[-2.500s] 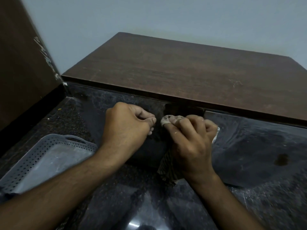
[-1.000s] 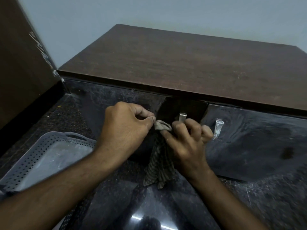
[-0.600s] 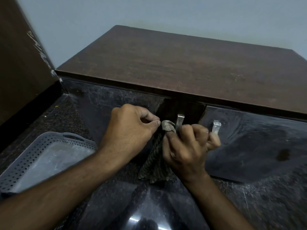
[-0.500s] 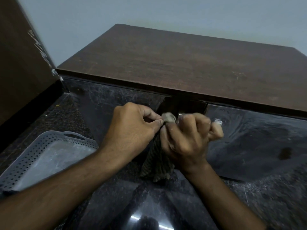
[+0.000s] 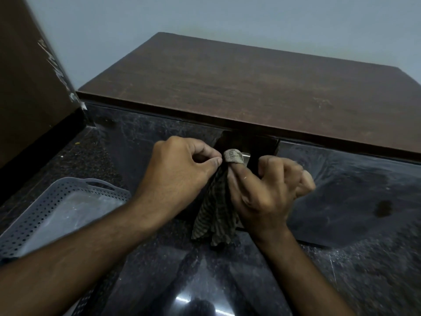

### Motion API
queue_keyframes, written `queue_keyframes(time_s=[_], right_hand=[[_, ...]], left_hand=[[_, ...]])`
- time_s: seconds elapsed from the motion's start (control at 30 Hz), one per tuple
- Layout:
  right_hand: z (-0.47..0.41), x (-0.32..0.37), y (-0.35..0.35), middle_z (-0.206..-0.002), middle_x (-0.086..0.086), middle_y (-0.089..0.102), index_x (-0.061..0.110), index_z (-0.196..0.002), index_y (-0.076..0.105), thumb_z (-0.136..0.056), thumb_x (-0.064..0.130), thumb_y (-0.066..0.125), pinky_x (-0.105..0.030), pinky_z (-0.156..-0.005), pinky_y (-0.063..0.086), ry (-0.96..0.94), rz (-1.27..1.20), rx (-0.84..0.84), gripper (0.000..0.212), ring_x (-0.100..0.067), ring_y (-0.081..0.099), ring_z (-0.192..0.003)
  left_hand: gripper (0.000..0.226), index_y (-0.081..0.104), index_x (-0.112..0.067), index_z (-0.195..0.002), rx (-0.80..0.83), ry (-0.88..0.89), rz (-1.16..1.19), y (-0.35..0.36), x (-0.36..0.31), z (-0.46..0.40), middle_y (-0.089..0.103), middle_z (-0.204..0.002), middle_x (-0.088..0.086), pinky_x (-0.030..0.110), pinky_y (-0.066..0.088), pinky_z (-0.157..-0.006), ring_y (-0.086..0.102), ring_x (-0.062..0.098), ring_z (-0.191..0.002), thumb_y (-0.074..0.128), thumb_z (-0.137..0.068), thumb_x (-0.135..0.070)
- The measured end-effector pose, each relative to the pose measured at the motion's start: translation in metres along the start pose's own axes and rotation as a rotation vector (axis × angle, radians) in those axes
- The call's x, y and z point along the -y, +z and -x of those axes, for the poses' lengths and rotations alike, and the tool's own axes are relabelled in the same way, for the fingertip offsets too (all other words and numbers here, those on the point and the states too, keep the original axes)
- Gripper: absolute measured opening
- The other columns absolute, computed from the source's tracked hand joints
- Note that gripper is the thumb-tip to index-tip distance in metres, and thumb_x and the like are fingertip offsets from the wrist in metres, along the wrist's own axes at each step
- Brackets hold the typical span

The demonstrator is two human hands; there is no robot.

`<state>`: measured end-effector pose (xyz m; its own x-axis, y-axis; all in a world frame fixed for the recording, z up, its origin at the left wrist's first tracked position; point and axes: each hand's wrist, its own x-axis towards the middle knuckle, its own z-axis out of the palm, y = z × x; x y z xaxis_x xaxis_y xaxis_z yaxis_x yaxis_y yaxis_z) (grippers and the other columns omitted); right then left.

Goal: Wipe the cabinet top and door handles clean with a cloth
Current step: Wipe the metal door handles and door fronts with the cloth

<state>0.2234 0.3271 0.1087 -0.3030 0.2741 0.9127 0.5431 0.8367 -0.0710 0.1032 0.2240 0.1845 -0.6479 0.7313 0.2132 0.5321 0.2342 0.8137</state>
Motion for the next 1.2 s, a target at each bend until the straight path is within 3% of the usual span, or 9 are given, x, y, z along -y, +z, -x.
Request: queue_keyframes(time_s=[0.1, 0.2, 0.4, 0.53, 0.67, 0.8, 0.93, 1.07, 1.2], right_hand=[[0.009, 0.005, -0.007, -0.088, -0.002, 0.054, 0.02, -0.105, 0.079, -0.096, 0.028, 0.066, -0.046, -0.078, 0.039, 0.006, 0.017, 0.068, 0.018, -0.024, 0.048, -0.089], [0.031, 0.006, -0.012, -0.084, -0.009, 0.064, 0.005, -0.101, 0.078, -0.091, 0.013, 0.071, -0.044, -0.069, 0.045, 0.023, -0.131, 0.138, 0.015, -0.027, 0.054, -0.08], [0.026, 0.017, -0.022, -0.099, -0.011, 0.067, -0.007, -0.102, 0.073, -0.088, -0.006, 0.068, -0.021, -0.085, 0.053, 0.492, -0.409, -0.044, 0.015, -0.011, 0.062, -0.093], [0.01, 0.022, -0.018, -0.098, -0.002, 0.066, 0.001, -0.104, 0.073, -0.09, -0.001, 0.066, -0.004, -0.082, 0.042, 0.689, -0.518, 0.083, 0.016, -0.001, 0.059, -0.092], [0.009, 0.017, -0.025, -0.1, -0.002, 0.061, 0.009, -0.12, 0.07, -0.099, 0.005, 0.058, -0.006, -0.082, 0.043, 0.867, -0.782, 0.33, 0.025, 0.0, 0.06, -0.096], [0.008, 0.009, -0.028, -0.104, 0.002, 0.062, 0.017, -0.121, 0.068, -0.104, 0.014, 0.05, -0.016, -0.083, 0.048, 0.847, -0.794, 0.563, 0.026, -0.004, 0.061, -0.098], [0.001, 0.005, -0.029, -0.11, 0.002, 0.069, 0.021, -0.113, 0.071, -0.103, 0.018, 0.051, -0.037, -0.094, 0.054, 0.987, -0.95, 0.587, 0.022, -0.012, 0.067, -0.105], [0.012, 0.011, -0.021, -0.104, -0.001, 0.064, 0.007, -0.114, 0.07, -0.103, 0.004, 0.052, -0.009, -0.086, 0.045, 0.731, -0.746, 0.392, 0.022, -0.003, 0.061, -0.1], [0.031, 0.015, -0.016, -0.104, -0.001, 0.057, 0.003, -0.115, 0.07, -0.097, 0.0, 0.058, -0.004, -0.086, 0.04, 0.59, -0.539, 0.262, 0.022, 0.001, 0.054, -0.099]], left_hand=[[0.007, 0.079, -0.029, -0.088, 0.061, 0.037, 0.011, 0.003, -0.002, 0.001, 0.073, -0.072, -0.019, 0.004, 0.047, -0.059, 0.067, -0.011, -0.068, 0.076, -0.084, -0.024], [0.01, 0.079, -0.029, -0.093, 0.104, 0.046, 0.008, 0.004, -0.001, 0.001, 0.071, -0.074, -0.025, 0.002, 0.046, -0.063, 0.066, -0.014, -0.074, 0.076, -0.085, -0.025], [0.009, 0.08, -0.026, -0.091, 0.096, 0.054, -0.023, 0.01, 0.0, 0.0, 0.063, -0.066, -0.028, -0.002, 0.042, -0.06, 0.064, -0.018, -0.072, 0.078, -0.082, -0.026], [0.013, 0.08, -0.026, -0.094, 0.134, 0.074, -0.017, 0.017, -0.002, 0.002, 0.071, -0.08, -0.023, 0.0, 0.045, -0.064, 0.066, -0.015, -0.076, 0.078, -0.082, -0.026], [0.014, 0.079, -0.025, -0.095, 0.14, 0.108, -0.024, 0.021, -0.004, 0.0, 0.068, -0.086, -0.027, -0.003, 0.044, -0.066, 0.065, -0.017, -0.08, 0.079, -0.081, -0.024], [0.011, 0.08, -0.024, -0.09, 0.105, 0.118, -0.033, 0.024, -0.003, -0.001, 0.07, -0.082, -0.023, -0.002, 0.045, -0.064, 0.065, -0.015, -0.077, 0.08, -0.08, -0.023], [0.011, 0.08, -0.023, -0.092, 0.099, 0.136, -0.031, 0.024, -0.003, -0.001, 0.069, -0.084, -0.025, -0.003, 0.043, -0.064, 0.064, -0.017, -0.079, 0.08, -0.08, -0.023], [0.012, 0.081, -0.022, -0.093, 0.094, 0.138, -0.013, 0.025, -0.003, -0.002, 0.067, -0.082, -0.027, -0.003, 0.042, -0.063, 0.064, -0.017, -0.076, 0.079, -0.081, -0.022], [0.011, 0.079, -0.025, -0.092, 0.081, 0.123, 0.005, 0.024, -0.002, -0.003, 0.063, -0.072, -0.03, -0.001, 0.045, -0.063, 0.064, -0.018, -0.073, 0.079, -0.082, -0.02]])
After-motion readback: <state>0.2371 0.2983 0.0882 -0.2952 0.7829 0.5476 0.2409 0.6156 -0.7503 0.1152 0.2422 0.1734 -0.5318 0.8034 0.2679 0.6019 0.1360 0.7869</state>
